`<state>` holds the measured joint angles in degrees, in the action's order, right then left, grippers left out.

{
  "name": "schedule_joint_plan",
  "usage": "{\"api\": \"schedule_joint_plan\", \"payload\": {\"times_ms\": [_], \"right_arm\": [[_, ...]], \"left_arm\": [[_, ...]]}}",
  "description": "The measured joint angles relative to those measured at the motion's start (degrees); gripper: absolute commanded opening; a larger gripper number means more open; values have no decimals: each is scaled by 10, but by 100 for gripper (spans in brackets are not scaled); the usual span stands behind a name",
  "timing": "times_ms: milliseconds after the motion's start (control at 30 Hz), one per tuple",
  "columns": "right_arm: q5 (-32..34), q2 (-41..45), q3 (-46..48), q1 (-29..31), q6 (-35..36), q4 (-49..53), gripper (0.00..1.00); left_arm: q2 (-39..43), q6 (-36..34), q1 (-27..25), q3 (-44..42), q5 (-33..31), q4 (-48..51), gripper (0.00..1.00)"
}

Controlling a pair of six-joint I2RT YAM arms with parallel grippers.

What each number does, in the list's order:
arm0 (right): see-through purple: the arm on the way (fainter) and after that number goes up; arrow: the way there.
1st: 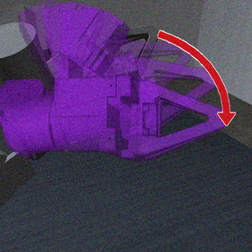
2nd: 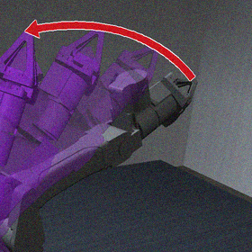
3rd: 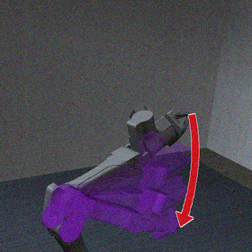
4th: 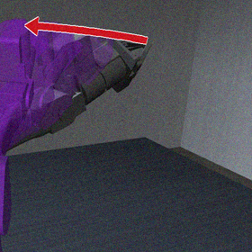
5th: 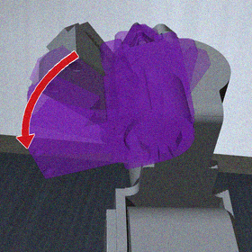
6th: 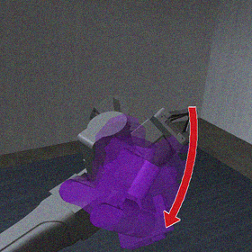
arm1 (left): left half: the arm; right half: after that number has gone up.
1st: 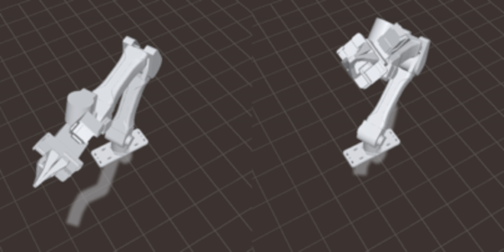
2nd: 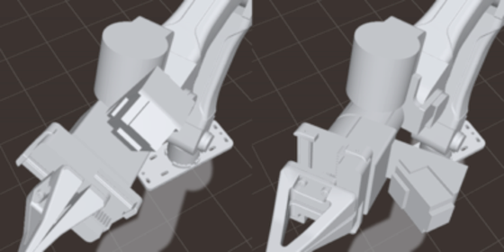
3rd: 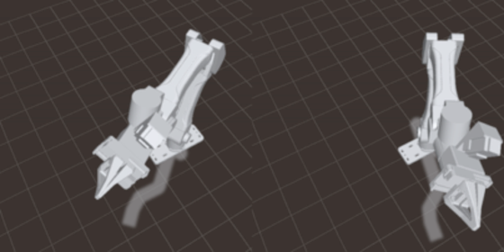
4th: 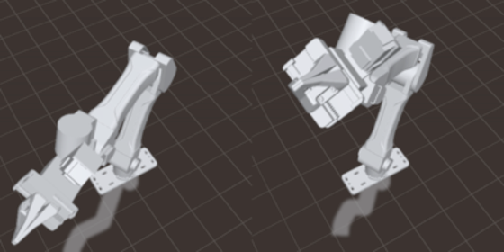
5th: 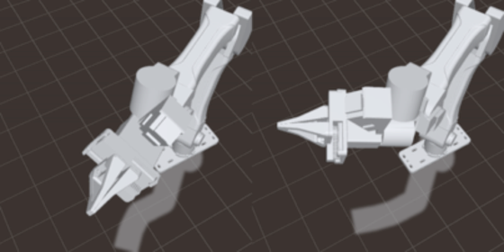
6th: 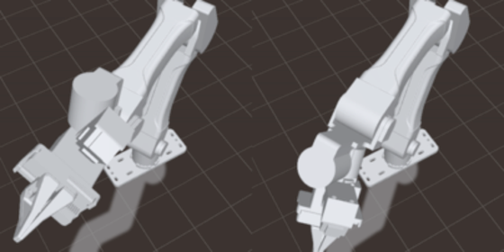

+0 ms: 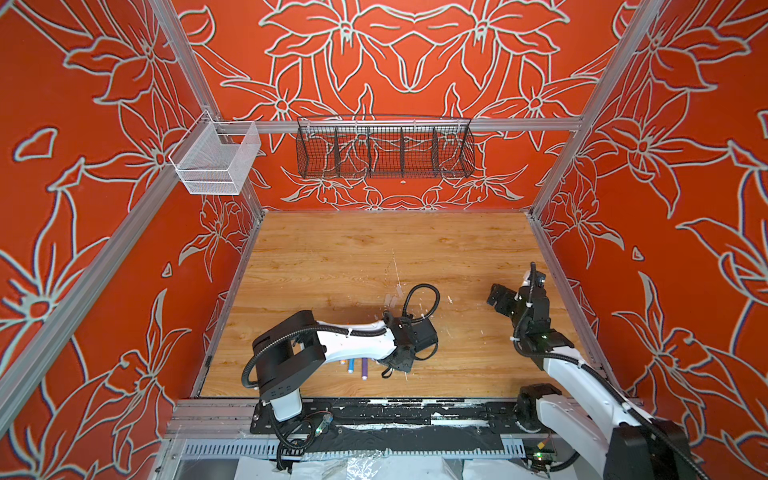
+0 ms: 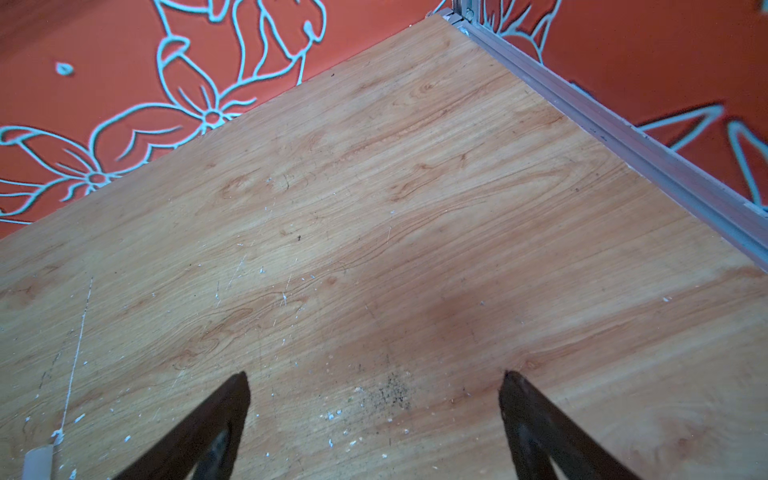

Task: Insert the pens into the pen caps
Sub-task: 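Close the left gripper on the yellow highlighter and lift it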

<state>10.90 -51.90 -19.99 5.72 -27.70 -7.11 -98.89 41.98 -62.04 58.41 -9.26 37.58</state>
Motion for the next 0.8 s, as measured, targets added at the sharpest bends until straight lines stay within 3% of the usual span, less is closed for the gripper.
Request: {"api": "schedule_joint_plan", "payload": {"times_ms": [567, 800], "right_arm": [[0, 0, 0, 0, 0, 0, 96], [0, 1, 0, 0, 0, 0, 96]], "left_arm": [[-24, -2, 17, 27, 14, 5, 25], [-23, -4, 17, 26, 17, 1, 11]]}}
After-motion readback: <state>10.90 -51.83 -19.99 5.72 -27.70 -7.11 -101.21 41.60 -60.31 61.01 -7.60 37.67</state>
